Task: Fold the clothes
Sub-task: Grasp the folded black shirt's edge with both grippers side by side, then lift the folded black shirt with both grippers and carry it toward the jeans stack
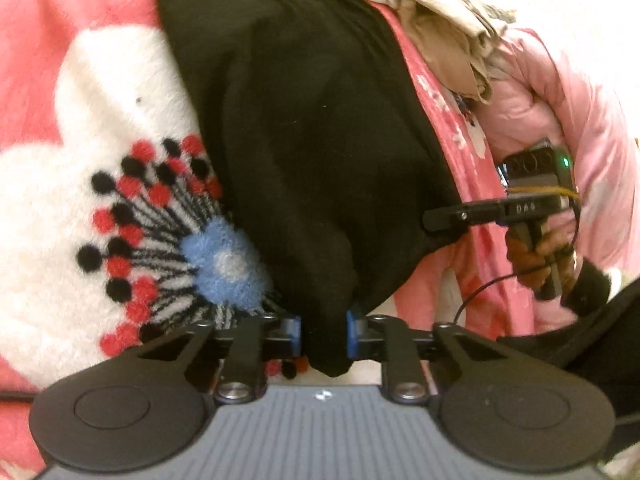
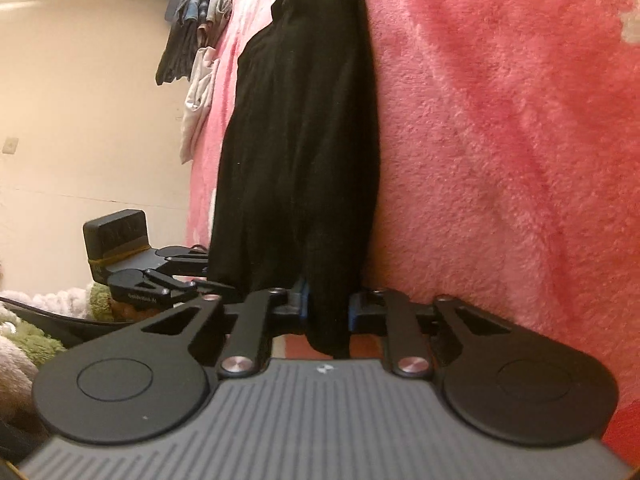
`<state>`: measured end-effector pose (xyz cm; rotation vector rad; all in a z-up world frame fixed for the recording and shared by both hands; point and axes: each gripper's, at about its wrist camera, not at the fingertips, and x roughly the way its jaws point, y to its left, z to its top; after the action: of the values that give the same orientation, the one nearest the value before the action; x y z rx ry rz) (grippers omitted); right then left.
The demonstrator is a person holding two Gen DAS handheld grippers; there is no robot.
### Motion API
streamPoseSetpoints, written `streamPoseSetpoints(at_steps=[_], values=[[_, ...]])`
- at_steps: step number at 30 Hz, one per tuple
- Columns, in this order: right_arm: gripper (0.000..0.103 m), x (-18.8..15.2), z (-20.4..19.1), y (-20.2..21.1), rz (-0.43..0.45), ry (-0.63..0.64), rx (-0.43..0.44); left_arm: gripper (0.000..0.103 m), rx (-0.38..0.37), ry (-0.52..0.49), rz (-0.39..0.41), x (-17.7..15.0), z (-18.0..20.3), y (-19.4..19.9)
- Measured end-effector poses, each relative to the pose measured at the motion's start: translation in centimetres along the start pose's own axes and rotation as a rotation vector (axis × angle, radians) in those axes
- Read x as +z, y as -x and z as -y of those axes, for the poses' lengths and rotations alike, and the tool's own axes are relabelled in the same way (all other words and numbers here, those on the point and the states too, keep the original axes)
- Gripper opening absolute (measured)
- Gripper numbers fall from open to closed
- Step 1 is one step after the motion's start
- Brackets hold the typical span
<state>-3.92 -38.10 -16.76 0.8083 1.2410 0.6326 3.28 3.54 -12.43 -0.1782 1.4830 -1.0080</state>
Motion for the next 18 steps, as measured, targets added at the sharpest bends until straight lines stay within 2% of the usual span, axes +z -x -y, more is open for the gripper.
streamPoseSetpoints(at_steps=[4, 7, 11, 18], values=[[0.009, 0.2, -2.3, 0.1, 0.02, 0.108, -0.036, 0.011, -0.018, -0.024, 0.026, 0.2, 0.9, 1.3], [0.009, 1.0, -4.5, 1.1, 0.056, 0.16, 0.009, 0.011, -0.054, -0.049, 0.093, 0.3, 1.6, 4.0], [0.009, 3.0, -8.6, 3.0, 0.116, 0.254, 0.044, 0.011, -0.091, -0.033, 0.223, 0.9, 2.1, 8.3], [0.009, 9.0, -15.3, 6.1, 0.209, 0.401, 0.173, 0.011, -0.155, 0.025, 0.514, 2.6, 2.0, 15.9]])
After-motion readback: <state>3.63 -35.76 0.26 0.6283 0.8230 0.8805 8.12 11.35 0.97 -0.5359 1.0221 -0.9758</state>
